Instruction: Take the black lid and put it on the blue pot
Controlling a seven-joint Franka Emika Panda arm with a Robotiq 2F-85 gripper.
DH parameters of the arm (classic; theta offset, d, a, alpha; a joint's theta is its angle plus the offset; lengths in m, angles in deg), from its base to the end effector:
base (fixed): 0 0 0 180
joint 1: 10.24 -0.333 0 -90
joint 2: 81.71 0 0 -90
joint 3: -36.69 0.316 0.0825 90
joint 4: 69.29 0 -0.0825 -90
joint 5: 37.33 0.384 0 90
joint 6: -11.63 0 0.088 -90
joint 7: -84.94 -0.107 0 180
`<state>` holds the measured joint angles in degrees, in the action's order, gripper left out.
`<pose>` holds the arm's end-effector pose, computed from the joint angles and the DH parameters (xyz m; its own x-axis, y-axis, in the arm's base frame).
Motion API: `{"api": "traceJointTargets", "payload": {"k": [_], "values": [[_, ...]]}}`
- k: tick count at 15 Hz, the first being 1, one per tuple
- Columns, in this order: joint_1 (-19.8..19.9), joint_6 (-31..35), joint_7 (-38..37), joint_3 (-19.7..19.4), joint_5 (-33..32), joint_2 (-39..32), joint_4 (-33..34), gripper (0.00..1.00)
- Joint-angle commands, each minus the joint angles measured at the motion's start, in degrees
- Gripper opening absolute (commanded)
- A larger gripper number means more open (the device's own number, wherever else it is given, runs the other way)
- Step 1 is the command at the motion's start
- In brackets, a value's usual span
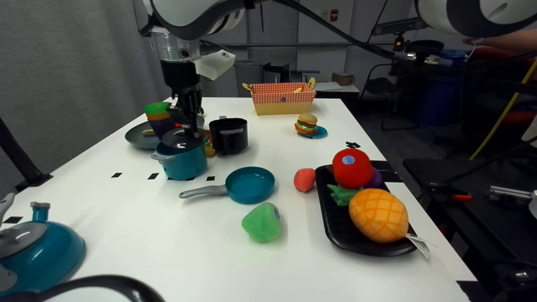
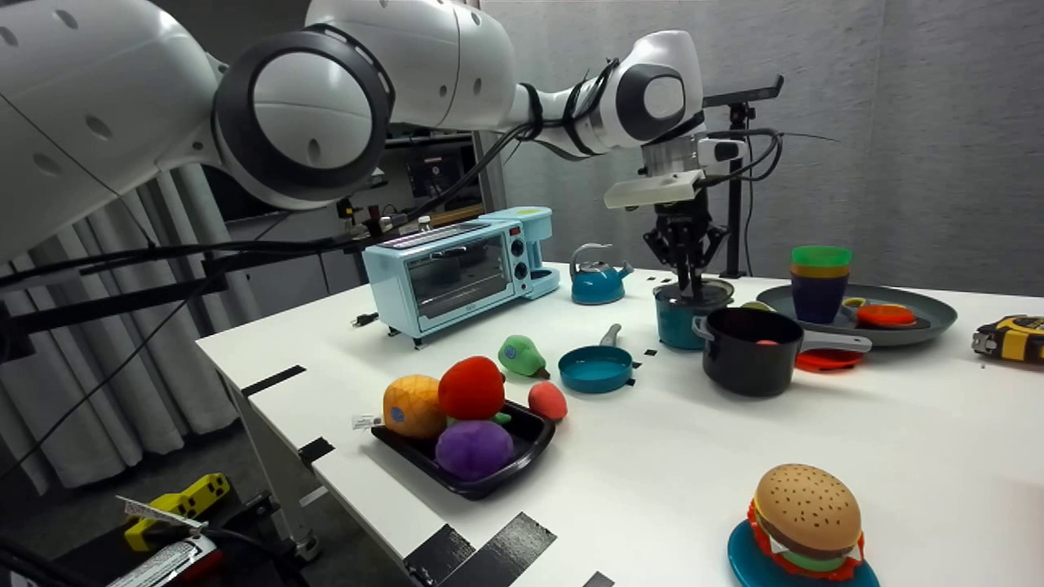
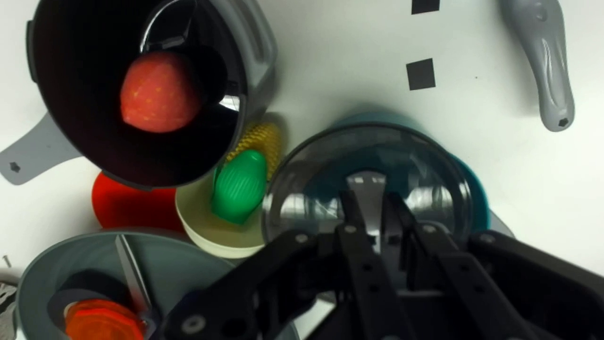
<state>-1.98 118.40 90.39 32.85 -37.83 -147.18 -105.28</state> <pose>0.7995 -0.1419 0.2961 0.9940 -0.0682 0.0860 -0.0750 -0.9941 0.0780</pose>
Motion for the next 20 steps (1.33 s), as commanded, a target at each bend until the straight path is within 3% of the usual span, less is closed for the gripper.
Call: {"api": "traceJointTargets", "payload": {"k": [1, 8, 20], "values": [[-1.14, -1.47, -1.5, -0.65, -0.74, -3.05, 4.73, 0.5], [-1.86, -0.98, -1.27, -0.55, -0.48, -3.4, 4.57, 0.99], [-1.49, 4.5, -2.75, 0.43, 0.87, 1.37, 1.04, 1.0]]}}
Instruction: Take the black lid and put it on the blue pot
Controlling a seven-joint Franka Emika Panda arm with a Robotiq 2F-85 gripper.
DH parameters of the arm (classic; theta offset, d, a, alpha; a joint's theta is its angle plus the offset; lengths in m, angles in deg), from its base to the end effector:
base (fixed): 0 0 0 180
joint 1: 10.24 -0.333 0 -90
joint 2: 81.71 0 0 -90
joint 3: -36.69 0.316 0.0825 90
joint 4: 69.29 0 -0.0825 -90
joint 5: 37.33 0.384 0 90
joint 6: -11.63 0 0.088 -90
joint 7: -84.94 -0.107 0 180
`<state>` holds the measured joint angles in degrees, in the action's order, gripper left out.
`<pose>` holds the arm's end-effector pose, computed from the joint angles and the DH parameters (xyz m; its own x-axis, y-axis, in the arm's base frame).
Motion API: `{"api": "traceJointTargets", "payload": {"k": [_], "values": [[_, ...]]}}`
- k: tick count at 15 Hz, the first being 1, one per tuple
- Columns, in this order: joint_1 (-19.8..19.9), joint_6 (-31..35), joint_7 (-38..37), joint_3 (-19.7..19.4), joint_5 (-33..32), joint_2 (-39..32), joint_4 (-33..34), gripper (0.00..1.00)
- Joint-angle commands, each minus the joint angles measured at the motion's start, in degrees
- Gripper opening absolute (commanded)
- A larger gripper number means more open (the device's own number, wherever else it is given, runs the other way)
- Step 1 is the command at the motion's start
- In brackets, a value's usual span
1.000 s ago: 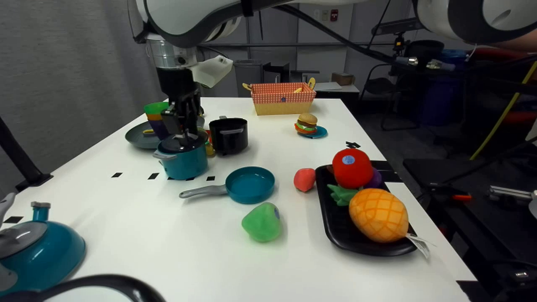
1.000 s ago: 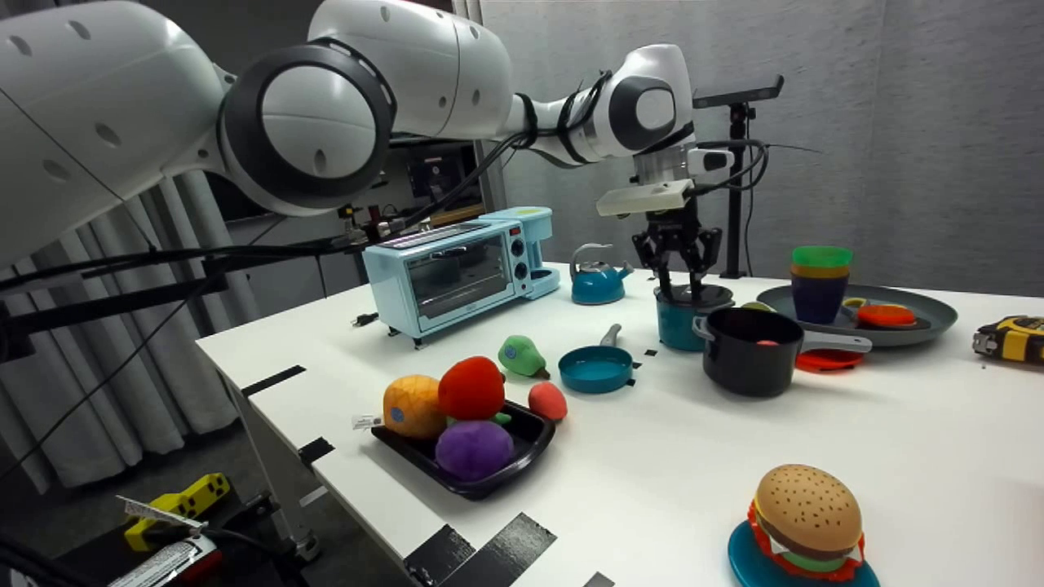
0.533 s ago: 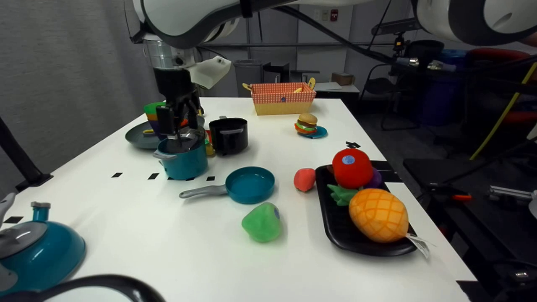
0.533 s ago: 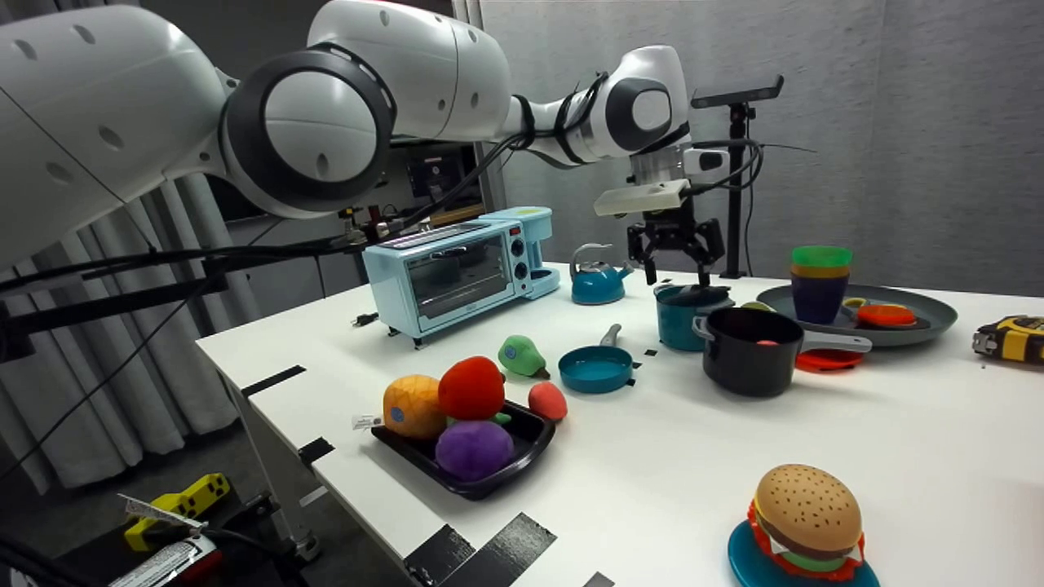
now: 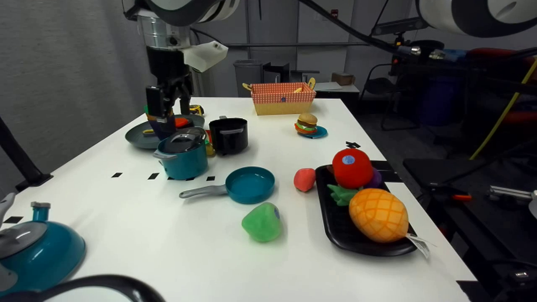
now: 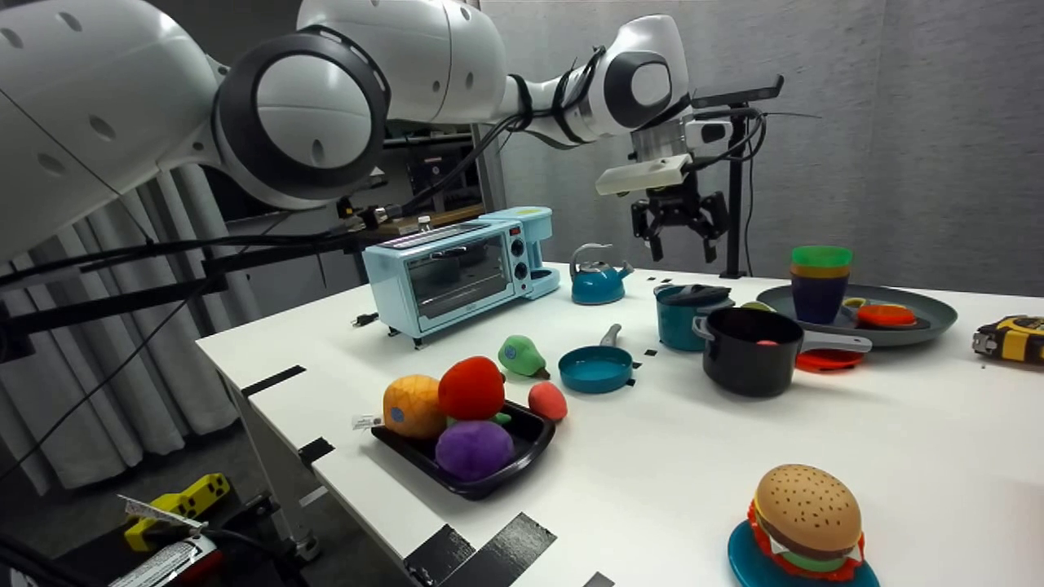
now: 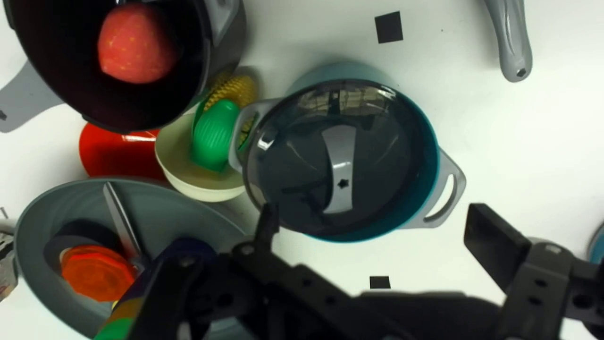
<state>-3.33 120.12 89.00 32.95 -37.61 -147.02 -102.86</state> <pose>0.8093 -0.1216 0.3222 0.9847 -0.0637 0.1624 -0.0768 -0.9942 0.0758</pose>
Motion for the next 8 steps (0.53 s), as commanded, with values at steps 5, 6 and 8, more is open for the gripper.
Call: {"api": "traceJointTargets", "payload": {"k": [5, 6, 8], "values": [[-1.71, 8.86, -2.2, 0.22, 0.0, 2.31, -4.4, 1.0], [-2.15, 10.05, -2.17, 0.12, -0.18, 2.62, -5.56, 1.0], [-1.72, 8.37, -1.17, 0.22, 0.0, 0.22, -1.87, 1.0]]}}
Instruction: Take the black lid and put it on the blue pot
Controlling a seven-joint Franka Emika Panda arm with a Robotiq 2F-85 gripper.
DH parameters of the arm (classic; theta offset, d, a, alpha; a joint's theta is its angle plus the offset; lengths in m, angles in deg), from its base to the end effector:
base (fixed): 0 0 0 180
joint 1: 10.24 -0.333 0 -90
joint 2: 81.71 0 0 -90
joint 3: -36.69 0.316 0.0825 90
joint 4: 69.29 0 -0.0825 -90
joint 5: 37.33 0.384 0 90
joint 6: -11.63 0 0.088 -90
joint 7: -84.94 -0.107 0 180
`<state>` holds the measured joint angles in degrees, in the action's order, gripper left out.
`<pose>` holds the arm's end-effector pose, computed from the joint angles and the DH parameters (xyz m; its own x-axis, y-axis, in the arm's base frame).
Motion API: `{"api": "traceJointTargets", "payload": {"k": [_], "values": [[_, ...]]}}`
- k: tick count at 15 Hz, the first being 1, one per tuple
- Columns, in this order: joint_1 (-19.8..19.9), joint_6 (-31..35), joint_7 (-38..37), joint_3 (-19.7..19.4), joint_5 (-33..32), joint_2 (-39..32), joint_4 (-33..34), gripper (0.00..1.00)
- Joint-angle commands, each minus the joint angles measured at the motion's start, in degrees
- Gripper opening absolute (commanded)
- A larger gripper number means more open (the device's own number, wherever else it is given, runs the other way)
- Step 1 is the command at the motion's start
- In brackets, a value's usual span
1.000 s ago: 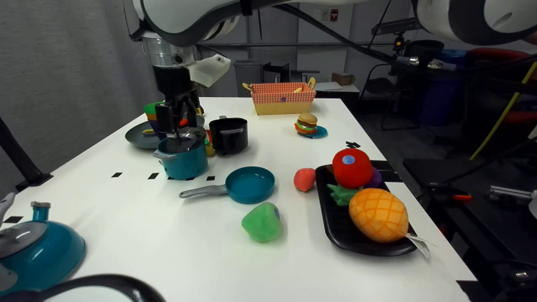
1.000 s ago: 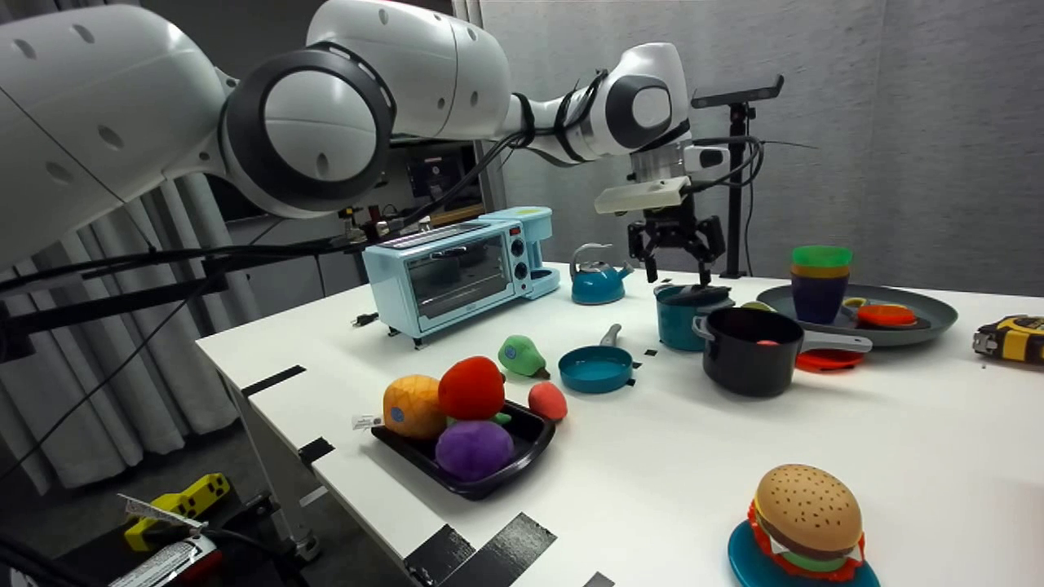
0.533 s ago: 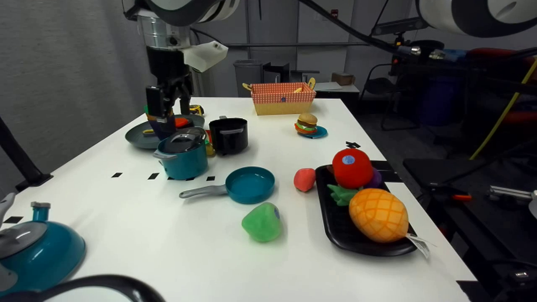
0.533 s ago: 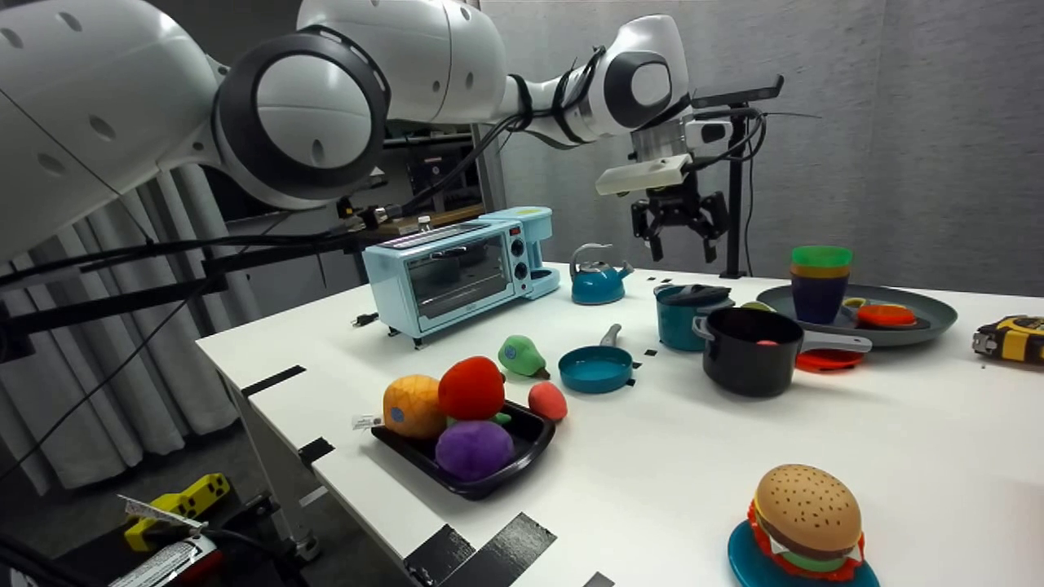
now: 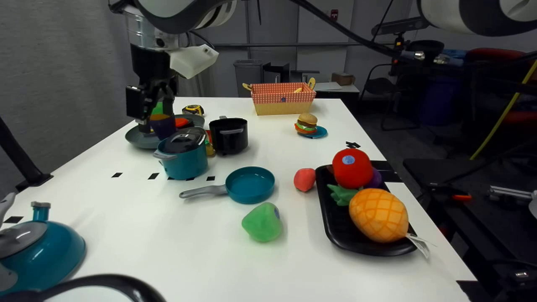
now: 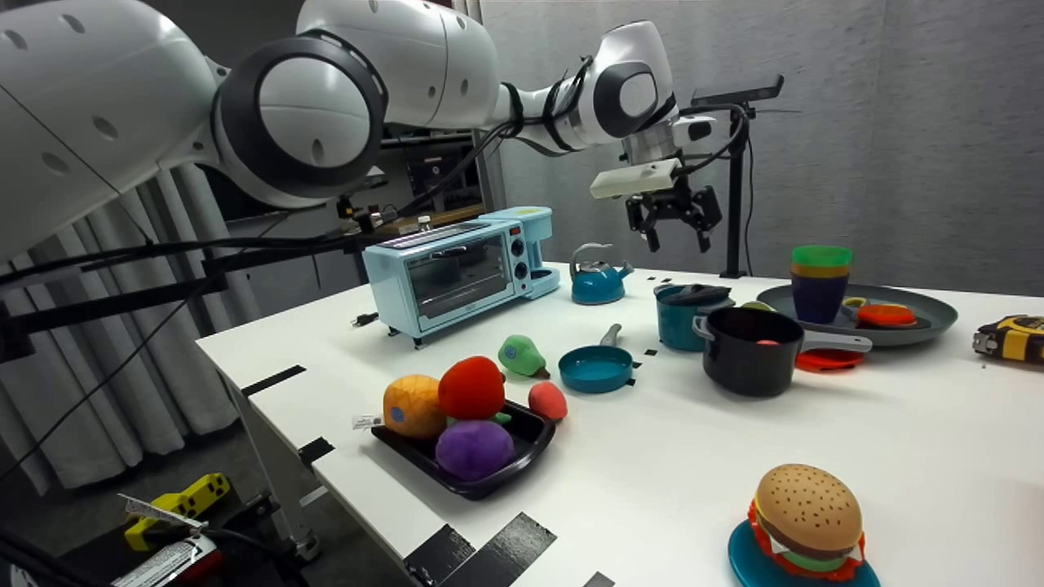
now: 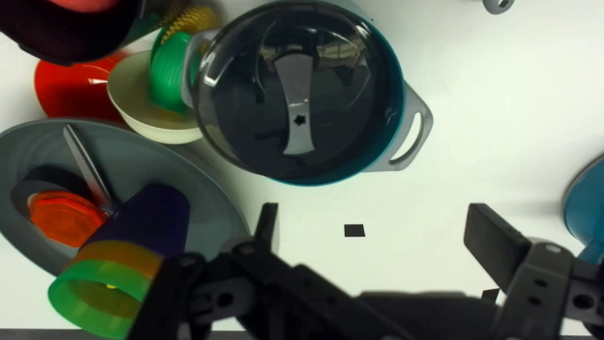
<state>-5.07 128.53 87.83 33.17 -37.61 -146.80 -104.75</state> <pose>0.8229 -0.0967 0.3248 0.9595 -0.0433 0.2782 -0.0665 -0.9950 0.0746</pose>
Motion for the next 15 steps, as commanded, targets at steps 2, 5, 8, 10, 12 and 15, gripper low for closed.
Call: {"api": "traceJointTargets", "payload": {"k": [2, 5, 8, 10, 12, 15], "values": [[-0.34, 0.56, -0.08, 0.0, -0.01, 0.1, -0.65, 1.0], [-0.34, 0.59, -0.09, -0.07, -0.01, 0.36, -0.95, 1.0], [-0.34, 0.59, -0.09, -0.07, -0.01, 0.48, -1.0, 1.0], [-0.34, 0.59, -0.09, -0.07, -0.01, 0.51, -1.03, 1.0], [-0.34, 0.59, -0.09, -0.07, -0.01, 0.52, -1.05, 1.0], [-0.34, 0.59, -0.09, -0.07, -0.01, 0.54, -1.07, 1.0]]}}
